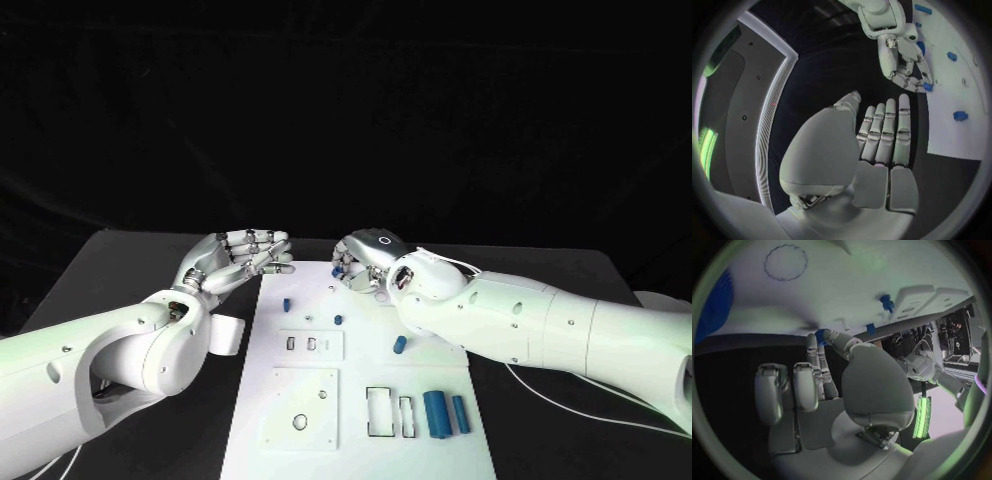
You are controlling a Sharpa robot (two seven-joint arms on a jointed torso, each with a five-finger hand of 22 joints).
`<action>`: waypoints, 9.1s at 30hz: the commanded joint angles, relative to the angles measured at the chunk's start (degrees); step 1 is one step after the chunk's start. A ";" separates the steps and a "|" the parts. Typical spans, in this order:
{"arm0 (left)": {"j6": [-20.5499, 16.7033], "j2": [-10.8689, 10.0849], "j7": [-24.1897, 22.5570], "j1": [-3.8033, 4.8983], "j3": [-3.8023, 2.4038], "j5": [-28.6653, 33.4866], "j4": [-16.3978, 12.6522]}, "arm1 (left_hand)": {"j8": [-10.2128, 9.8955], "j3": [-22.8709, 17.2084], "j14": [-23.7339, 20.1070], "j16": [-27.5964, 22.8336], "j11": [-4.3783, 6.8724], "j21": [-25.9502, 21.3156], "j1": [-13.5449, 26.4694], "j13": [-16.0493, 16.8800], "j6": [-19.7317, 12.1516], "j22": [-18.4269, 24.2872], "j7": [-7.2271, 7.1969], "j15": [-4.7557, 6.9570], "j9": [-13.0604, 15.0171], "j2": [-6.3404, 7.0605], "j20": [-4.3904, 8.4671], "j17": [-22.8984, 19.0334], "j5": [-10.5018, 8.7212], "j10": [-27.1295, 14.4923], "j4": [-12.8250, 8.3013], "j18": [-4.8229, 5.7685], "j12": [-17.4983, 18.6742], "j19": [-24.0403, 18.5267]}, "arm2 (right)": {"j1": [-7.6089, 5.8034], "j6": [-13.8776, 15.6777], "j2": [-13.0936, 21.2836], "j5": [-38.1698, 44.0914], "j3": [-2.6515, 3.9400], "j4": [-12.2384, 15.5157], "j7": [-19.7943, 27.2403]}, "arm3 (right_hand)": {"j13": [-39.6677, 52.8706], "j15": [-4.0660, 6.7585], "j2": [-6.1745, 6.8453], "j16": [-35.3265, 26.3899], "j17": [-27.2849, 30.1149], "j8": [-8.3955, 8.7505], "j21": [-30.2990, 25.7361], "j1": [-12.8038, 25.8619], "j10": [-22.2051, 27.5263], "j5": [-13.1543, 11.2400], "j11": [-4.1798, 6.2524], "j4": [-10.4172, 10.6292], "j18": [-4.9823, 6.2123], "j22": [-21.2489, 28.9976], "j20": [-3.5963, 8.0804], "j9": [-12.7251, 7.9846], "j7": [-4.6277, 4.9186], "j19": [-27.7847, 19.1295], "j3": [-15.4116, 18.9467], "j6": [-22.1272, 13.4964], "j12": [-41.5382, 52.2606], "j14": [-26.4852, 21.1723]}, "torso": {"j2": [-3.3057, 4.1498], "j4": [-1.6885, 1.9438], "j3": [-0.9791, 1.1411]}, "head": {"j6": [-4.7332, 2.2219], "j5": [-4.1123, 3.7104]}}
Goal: Assemble the parts on the task board
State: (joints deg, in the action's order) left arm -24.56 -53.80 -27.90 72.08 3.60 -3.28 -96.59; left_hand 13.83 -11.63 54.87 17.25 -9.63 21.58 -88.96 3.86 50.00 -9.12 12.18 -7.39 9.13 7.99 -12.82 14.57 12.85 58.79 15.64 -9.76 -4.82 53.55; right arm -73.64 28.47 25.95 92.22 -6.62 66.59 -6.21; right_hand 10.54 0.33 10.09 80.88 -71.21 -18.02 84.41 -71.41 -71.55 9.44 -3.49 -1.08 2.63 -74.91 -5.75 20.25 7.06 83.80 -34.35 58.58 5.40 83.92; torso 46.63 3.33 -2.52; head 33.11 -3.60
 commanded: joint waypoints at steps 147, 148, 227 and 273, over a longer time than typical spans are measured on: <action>1.89 0.66 0.81 0.17 -0.01 0.82 1.91 | -0.38 -1.02 -0.36 -0.59 -0.20 0.66 -0.88 -0.07 -0.13 -0.18 0.21 -0.06 0.05 -0.03 0.06 0.27 -0.14 0.16 -0.31 -0.60 0.73 0.36 | 0.34 0.93 6.75 0.86 -0.21 14.61 -4.69 | 75.86 1.05 1.51 8.27 -15.77 -7.24 5.59 -1.14 -15.53 4.01 1.04 5.56 -2.63 -15.09 0.83 4.52 0.00 6.20 4.53 -7.38 81.06 5.46 | -0.68 -1.30 0.64 | -0.11 1.15; 1.89 0.67 0.81 0.17 -0.01 0.82 1.90 | -0.38 -1.02 -0.36 -0.59 -0.20 0.66 -0.88 -0.07 -0.13 -0.18 0.21 -0.06 0.05 -0.03 0.06 0.27 -0.14 0.16 -0.31 -0.60 0.73 0.36 | 0.44 0.73 6.32 0.87 -0.26 14.16 -4.80 | 75.85 1.05 1.51 8.27 -15.78 -7.23 5.59 -1.13 -15.52 4.01 1.04 5.56 -2.63 -15.09 0.83 4.52 0.00 6.20 4.53 -7.38 81.05 5.46 | -0.69 -1.27 0.64 | -0.09 1.13; 2.00 -0.27 1.57 0.21 -0.02 0.82 1.68 | -0.59 -1.41 -0.74 -0.91 -0.34 0.87 -0.90 -0.12 -0.35 -0.26 0.34 -0.18 0.01 0.05 0.03 0.45 -0.18 -0.10 -0.41 -0.52 1.08 0.09 | 1.92 0.80 5.64 -2.17 -0.74 10.84 -3.88 | 73.81 -0.76 -1.81 8.60 -16.86 2.38 5.59 3.07 -13.67 5.90 -0.94 17.41 -2.63 -15.09 -0.91 1.47 2.06 6.20 19.92 -9.63 78.95 5.66 | -0.78 -1.51 0.84 | 0.05 0.98; 2.89 0.54 1.47 0.12 0.06 0.81 2.89 | -0.64 -1.76 -0.80 -1.00 -0.33 1.02 -1.25 -0.10 -0.35 -0.33 0.24 -0.19 0.02 0.11 0.04 0.59 -0.11 -0.13 -0.72 -0.52 1.09 -0.05 | 2.77 -6.97 26.48 -27.00 -0.36 11.78 13.55 | 73.21 -0.57 2.56 8.77 -17.56 6.25 5.59 -8.15 -13.10 4.30 -1.08 8.43 -2.63 -15.09 -0.43 0.12 2.43 6.20 12.77 -10.24 78.12 5.80 | -1.86 -3.11 1.48 | 0.54 0.78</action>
State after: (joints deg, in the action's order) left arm -22.72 -53.37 -26.01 72.15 3.69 -2.56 -93.63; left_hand 13.39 -12.98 54.46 16.53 -9.83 22.24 -89.65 3.82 49.79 -9.36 12.38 -7.39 9.13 8.21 -12.82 15.07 12.85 58.58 14.93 -9.74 -3.94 53.55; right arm -71.00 21.55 52.64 64.71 -6.98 78.62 7.49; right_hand 74.91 0.23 12.90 89.42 -74.92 -12.05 89.68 -79.11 -83.94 13.52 -4.19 7.58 0.83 -74.93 -6.13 20.45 9.44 84.00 -21.44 48.71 83.63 84.02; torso 44.80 0.23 -0.99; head 33.57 -2.90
